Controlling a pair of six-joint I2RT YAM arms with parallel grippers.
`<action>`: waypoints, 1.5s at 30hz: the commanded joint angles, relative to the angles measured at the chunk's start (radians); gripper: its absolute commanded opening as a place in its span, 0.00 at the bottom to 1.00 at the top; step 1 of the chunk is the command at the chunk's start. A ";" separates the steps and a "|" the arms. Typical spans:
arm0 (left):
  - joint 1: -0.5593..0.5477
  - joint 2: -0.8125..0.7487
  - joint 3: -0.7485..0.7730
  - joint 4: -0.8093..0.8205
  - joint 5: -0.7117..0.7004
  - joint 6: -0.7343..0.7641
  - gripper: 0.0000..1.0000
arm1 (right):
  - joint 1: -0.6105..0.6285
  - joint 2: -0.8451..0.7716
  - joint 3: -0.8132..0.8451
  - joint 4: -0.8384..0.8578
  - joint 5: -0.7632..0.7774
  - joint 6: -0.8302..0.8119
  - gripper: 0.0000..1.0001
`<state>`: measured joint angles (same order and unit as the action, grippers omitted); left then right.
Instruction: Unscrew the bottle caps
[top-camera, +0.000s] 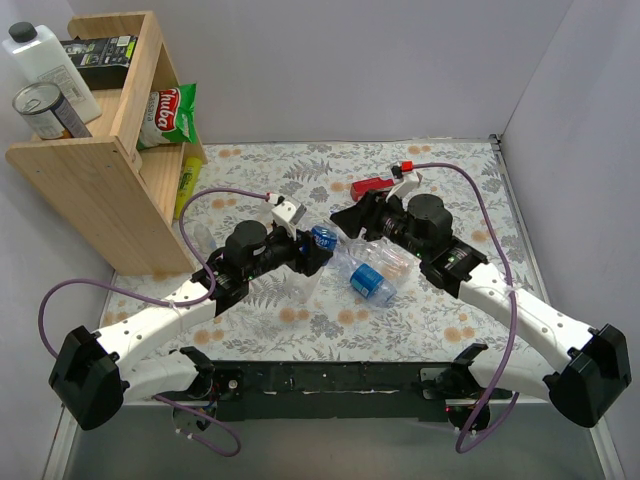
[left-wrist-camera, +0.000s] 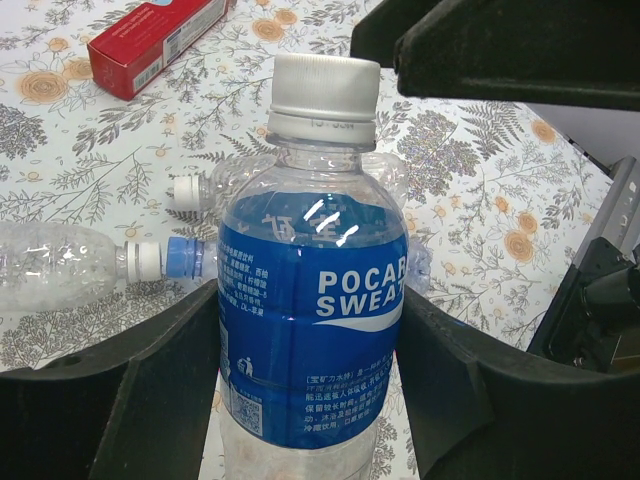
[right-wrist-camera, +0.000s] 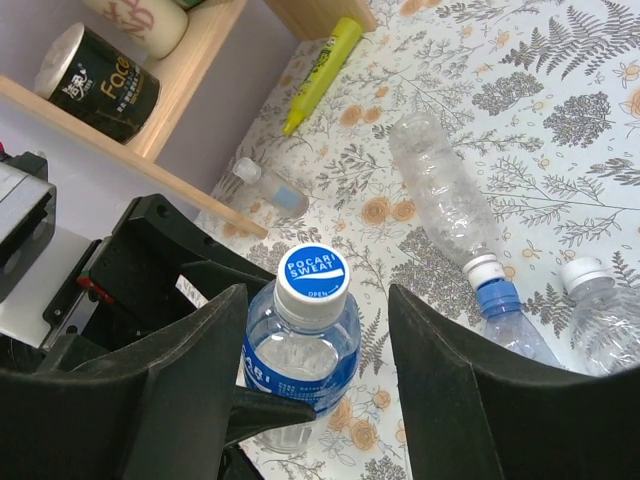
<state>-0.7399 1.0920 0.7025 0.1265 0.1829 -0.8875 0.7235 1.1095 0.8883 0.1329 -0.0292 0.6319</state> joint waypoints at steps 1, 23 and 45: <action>-0.009 -0.011 0.045 -0.002 -0.022 0.021 0.01 | 0.007 0.016 0.028 0.089 -0.015 0.032 0.65; -0.021 0.000 0.046 0.007 0.050 0.016 0.01 | -0.004 0.050 -0.034 0.240 -0.162 0.029 0.09; 0.073 -0.003 0.043 0.223 0.776 -0.076 0.03 | -0.193 0.030 -0.103 0.597 -0.936 -0.077 0.01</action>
<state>-0.6563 1.0878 0.7193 0.2417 0.7105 -0.9287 0.5186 1.1210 0.7609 0.6540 -0.8032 0.5907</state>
